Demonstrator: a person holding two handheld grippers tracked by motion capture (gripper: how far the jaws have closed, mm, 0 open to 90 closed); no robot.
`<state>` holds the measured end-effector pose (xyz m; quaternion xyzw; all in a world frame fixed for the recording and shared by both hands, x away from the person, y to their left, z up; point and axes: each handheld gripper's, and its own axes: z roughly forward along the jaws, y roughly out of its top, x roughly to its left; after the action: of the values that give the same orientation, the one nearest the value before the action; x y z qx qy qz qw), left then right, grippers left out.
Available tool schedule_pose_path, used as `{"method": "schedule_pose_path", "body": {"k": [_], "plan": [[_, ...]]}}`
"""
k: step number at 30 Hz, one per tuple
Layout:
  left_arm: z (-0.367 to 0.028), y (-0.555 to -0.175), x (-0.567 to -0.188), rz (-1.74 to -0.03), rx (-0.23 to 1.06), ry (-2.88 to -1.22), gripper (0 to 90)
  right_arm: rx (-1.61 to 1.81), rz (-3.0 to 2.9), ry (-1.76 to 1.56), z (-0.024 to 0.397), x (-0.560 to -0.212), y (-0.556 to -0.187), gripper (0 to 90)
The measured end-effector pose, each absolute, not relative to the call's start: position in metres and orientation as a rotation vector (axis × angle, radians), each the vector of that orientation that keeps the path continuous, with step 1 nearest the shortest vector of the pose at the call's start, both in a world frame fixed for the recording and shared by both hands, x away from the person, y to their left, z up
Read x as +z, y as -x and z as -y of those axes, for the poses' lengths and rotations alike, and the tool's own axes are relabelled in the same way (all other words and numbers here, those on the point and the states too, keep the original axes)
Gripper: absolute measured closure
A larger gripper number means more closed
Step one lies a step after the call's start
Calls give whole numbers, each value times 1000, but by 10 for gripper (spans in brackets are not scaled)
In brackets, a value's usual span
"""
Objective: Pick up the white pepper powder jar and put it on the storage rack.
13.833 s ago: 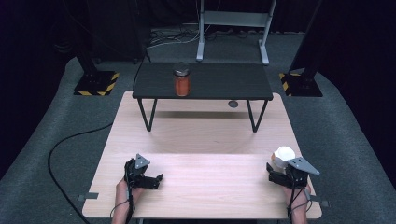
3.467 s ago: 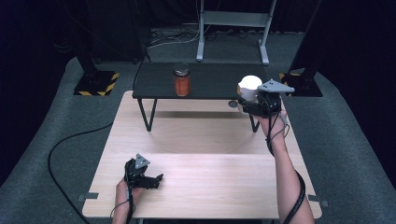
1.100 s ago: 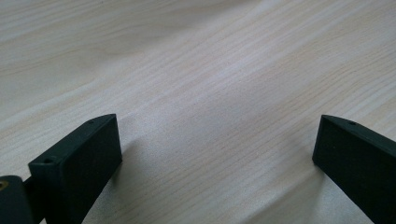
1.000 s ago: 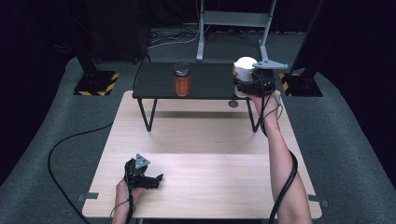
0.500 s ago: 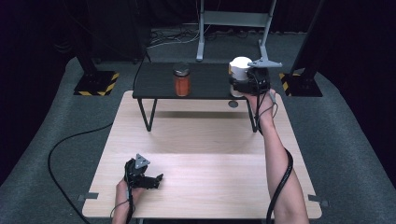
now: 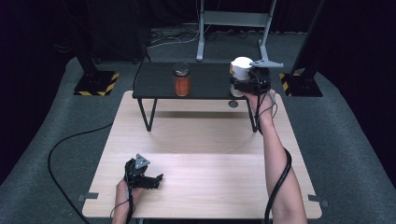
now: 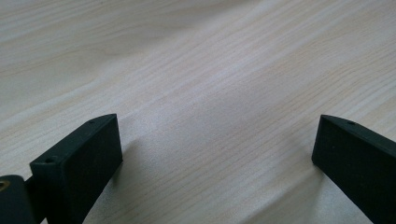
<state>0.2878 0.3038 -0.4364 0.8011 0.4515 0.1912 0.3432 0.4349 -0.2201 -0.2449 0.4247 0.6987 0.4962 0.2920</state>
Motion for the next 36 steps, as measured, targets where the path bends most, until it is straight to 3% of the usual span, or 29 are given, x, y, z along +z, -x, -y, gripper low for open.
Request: {"method": "schedule_pose_path", "body": {"k": [20,23,29,36], "plan": [[-304,-288,-436,-1173,497,-2082,15,1289,-1863,-1111,215,-244,-432,293],[-304,-288,-436,-1173,497,-2082,15,1236,-1886,-1128,210,-237,-432,200],[-304,-288,-437,-1174,497,-2081,14,1200,-1938,-1176,213,-225,-430,109],[-304,-288,-437,-1175,497,-2080,14,1096,-2062,-1187,214,-213,-425,53]]}}
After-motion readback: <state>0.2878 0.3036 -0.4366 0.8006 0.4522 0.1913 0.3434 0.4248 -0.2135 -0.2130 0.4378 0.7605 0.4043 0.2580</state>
